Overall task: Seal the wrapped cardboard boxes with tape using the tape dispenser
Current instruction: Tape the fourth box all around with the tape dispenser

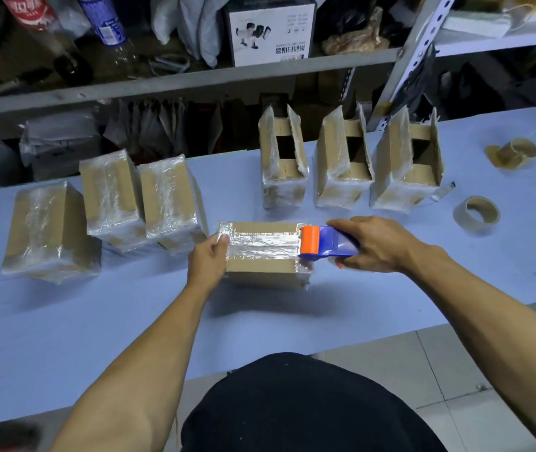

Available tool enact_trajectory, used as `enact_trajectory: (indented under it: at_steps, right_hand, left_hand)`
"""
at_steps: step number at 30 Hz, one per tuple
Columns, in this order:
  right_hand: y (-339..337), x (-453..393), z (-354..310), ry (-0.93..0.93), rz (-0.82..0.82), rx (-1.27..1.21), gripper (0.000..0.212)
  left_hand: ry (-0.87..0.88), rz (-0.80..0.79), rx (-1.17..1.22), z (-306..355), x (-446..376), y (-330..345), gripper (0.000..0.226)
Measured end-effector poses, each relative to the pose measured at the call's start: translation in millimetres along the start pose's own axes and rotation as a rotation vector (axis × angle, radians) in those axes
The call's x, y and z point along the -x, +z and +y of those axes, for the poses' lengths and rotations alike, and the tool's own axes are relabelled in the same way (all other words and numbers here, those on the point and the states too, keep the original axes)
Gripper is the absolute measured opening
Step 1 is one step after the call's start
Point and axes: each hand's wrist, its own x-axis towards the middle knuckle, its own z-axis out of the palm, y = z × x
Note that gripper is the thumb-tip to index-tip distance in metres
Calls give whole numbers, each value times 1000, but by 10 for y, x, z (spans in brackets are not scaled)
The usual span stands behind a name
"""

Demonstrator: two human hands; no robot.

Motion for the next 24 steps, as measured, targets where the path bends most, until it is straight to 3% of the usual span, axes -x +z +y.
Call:
enact_trajectory:
  at_steps: [7, 14, 16, 18, 20, 22, 24]
  right_hand:
    - [245, 182, 271, 87, -15, -105, 64]
    - [400, 40, 290, 87, -51, -97, 60]
    - [452, 55, 301, 95, -61, -116, 62]
    - [498, 64, 293, 110, -67, -125, 61]
    - [517, 45, 295, 121, -80, -107, 58]
    - [537, 23, 286, 135, -107, -84, 53]
    - [567, 11, 276, 150, -121, -88, 49]
  left_hand:
    - [3, -33, 6, -5, -5, -15, 41]
    - [-35, -64, -194, 109, 63, 16, 65]
    - [137, 50, -423, 138, 128, 61, 61]
    - [479, 96, -638, 214, 168, 143, 51]
    - [630, -55, -685, 378, 176, 347, 45]
    - [582, -243, -664, 578, 200, 629, 41]
    - [547, -346, -765, 683, 201, 882, 59]
